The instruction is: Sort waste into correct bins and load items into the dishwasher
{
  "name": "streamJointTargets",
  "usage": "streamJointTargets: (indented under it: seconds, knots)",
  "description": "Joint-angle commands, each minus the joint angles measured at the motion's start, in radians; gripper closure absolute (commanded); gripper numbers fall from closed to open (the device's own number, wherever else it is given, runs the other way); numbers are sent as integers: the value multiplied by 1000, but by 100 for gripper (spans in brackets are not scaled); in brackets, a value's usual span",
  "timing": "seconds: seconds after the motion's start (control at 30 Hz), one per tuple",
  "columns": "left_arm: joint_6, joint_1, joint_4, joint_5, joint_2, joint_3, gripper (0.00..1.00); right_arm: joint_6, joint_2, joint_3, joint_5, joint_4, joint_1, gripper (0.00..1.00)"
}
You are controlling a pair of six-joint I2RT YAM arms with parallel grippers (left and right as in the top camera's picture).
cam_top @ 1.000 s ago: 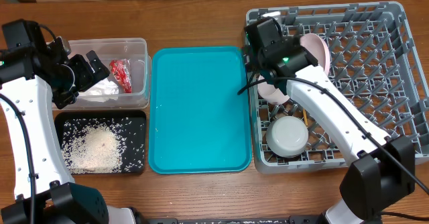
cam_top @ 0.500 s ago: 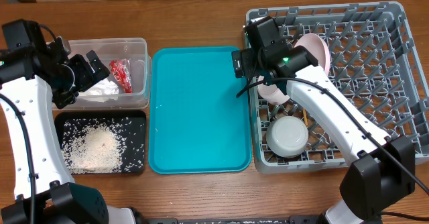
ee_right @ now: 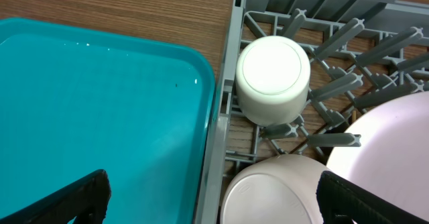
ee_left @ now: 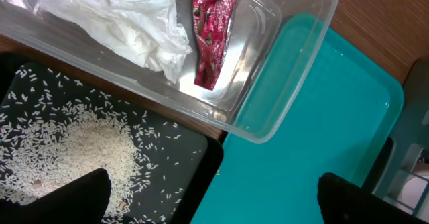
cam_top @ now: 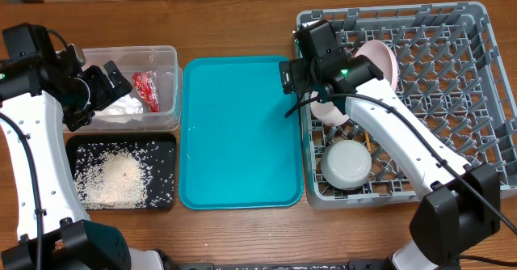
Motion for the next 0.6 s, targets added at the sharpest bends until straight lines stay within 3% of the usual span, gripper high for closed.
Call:
streamJointTargets:
  seconds: [0.0,0.27,0.57]
  knots:
    - [11,-5,1,-6,-16,13,0,-6,-17,-2,-7,6,-2,0]
    - [11,-5,1,-6,-16,13,0,-6,-124,-2,-7,6,-2,0]
    - [11,-5,1,-6,-16,13,0,-7,-423,-2,-6,6,-5,0]
